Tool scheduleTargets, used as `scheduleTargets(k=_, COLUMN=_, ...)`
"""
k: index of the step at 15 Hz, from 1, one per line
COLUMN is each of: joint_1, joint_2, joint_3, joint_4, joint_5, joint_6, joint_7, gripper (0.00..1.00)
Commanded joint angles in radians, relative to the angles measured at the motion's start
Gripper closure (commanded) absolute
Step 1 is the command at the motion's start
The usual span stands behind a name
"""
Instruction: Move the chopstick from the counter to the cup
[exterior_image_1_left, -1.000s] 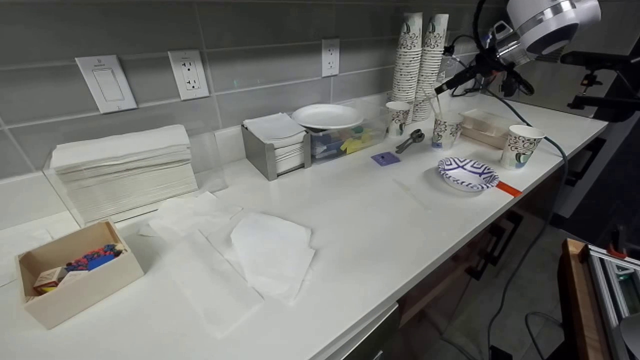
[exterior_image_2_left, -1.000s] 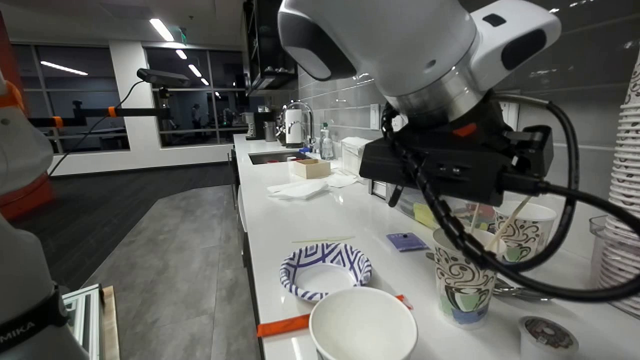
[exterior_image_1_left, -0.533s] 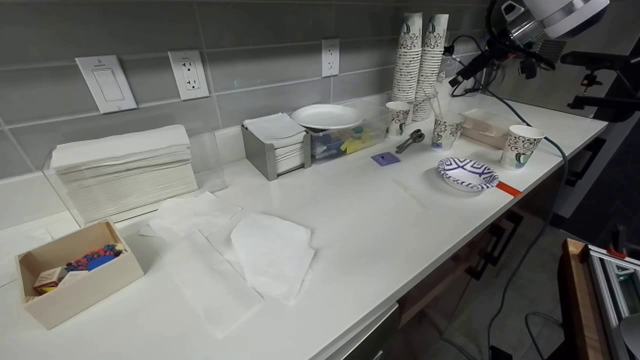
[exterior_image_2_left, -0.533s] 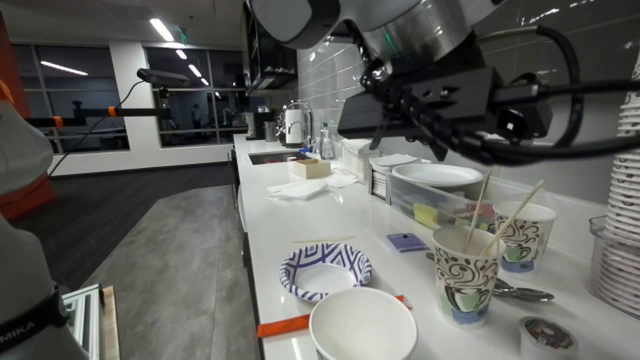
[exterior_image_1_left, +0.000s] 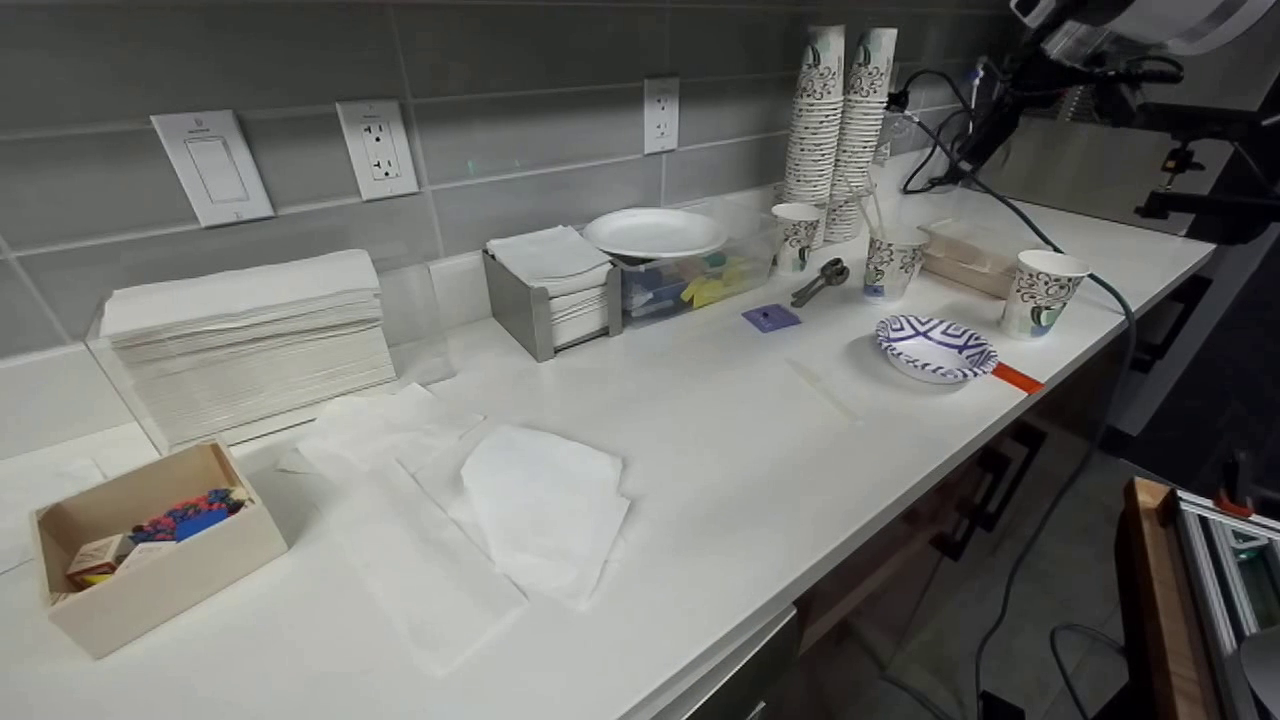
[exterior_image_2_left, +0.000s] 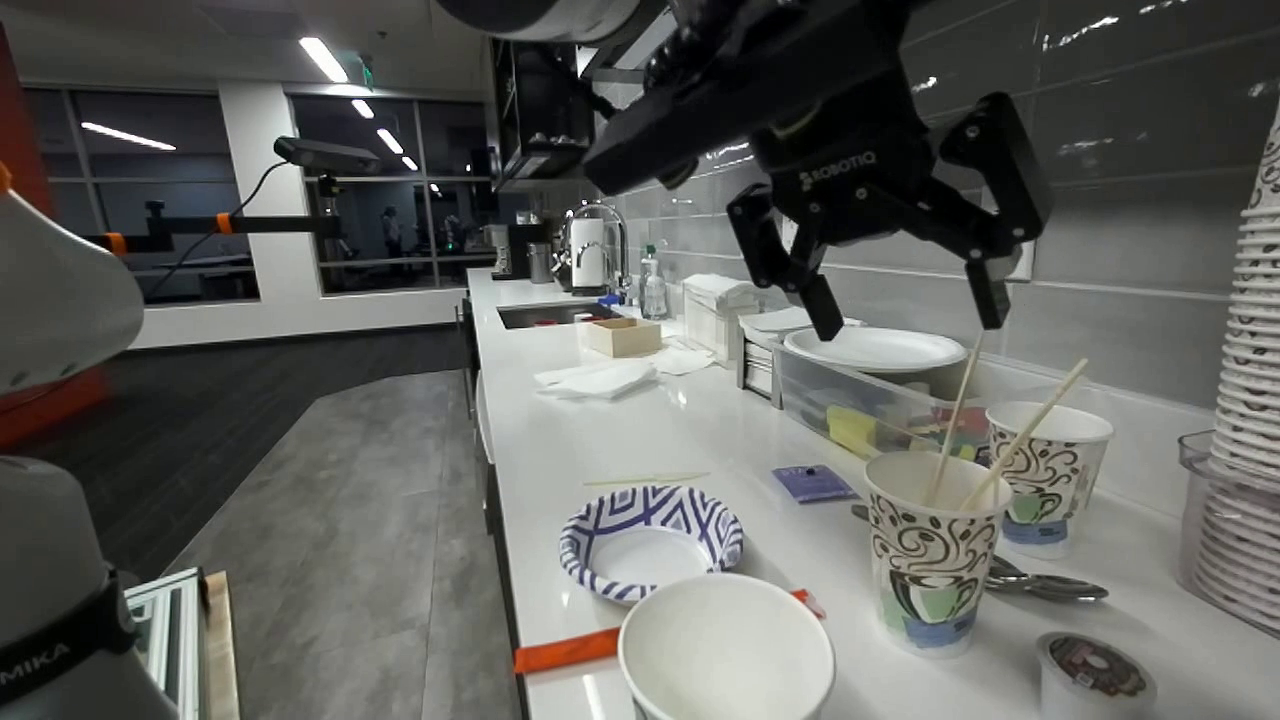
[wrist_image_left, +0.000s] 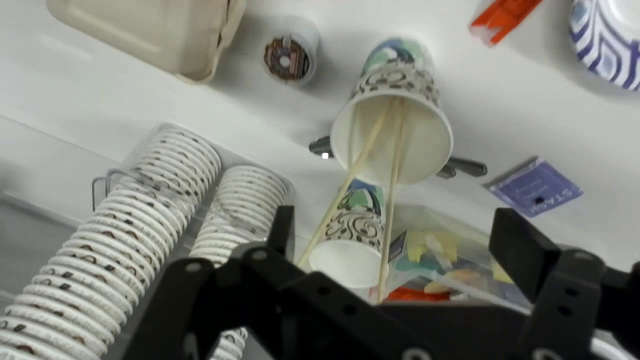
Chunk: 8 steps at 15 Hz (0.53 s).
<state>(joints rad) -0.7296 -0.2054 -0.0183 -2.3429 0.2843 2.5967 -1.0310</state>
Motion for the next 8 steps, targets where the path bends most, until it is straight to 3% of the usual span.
scheduleTargets(k=1, joint_1=-0.102, joint_2=-0.168, joint_3=0.116, joint_4=-0.015, joint_5=-0.248, joint_6=-0.260, joint_7=0.271, gripper=0.00)
scheduleTargets(k=2, joint_1=-0.102, joint_2=-0.192, joint_3=0.138, joint_4=-0.007, joint_5=-0.274, joint_6=-0.339, joint_7=0.326, gripper=0.00)
scheduleTargets(k=3, joint_1=0.037, joint_2=-0.208, joint_3=0.031, joint_4=0.011, joint_5=-0.342, joint_6=-0.424, joint_7=0.411, gripper=0.00)
scheduleTargets(k=6, joint_1=0.184, joint_2=-0.266, joint_3=-0.022, joint_4=0.077, joint_5=-0.305, joint_6=-0.672, joint_7=0.607, gripper=0.00)
scheduleTargets(k=7, joint_1=0.238, joint_2=-0.269, joint_3=-0.047, joint_4=0.090, joint_5=-0.288, joint_6=-0.712, joint_7=0.679, gripper=0.00)
scheduleTargets(k=8, joint_1=0.277, joint_2=-0.258, joint_3=-0.102, joint_4=0.071, joint_5=-0.347, joint_6=-0.638, joint_7=0.613, gripper=0.00)
